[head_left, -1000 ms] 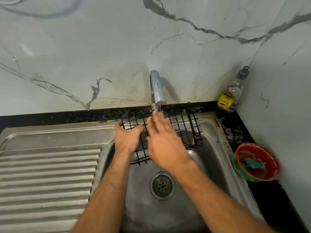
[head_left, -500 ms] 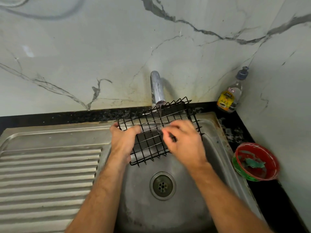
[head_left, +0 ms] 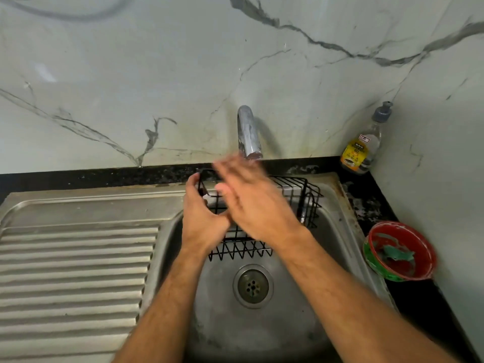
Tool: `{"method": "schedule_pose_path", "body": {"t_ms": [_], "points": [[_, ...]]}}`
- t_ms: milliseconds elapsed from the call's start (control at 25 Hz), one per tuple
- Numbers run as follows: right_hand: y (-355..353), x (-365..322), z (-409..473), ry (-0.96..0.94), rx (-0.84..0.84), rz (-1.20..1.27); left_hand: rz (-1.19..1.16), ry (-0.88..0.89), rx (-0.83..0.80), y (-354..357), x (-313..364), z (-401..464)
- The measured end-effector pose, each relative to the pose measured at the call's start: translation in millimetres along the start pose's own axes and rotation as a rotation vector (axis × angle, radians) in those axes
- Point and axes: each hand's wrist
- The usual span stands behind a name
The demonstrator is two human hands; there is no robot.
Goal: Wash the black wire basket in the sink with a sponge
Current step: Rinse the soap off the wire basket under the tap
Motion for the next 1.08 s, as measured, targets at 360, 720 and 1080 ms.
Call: {"method": "schedule_pose_path", "body": {"t_ms": [360, 720, 1080], "points": [[-8, 58, -5, 0.228, -0.456, 0.065, -0.043, 0.084, 0.046, -26, -15, -7], [-3, 67, -24, 0.690, -0.214, 0.738, -0.401, -0.160, 0.131, -41, -56, -12], [-5, 54, -32, 0.547, -0.284, 0.635, -0.610, -0.447, 0.225, -51, -59, -12]]}}
Point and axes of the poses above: each hand's wrist, its own z-axis towards the middle knuckle, its own y-axis out of the palm, x = y × z, and after that the axes turned 13 degrees about -z, right-handed
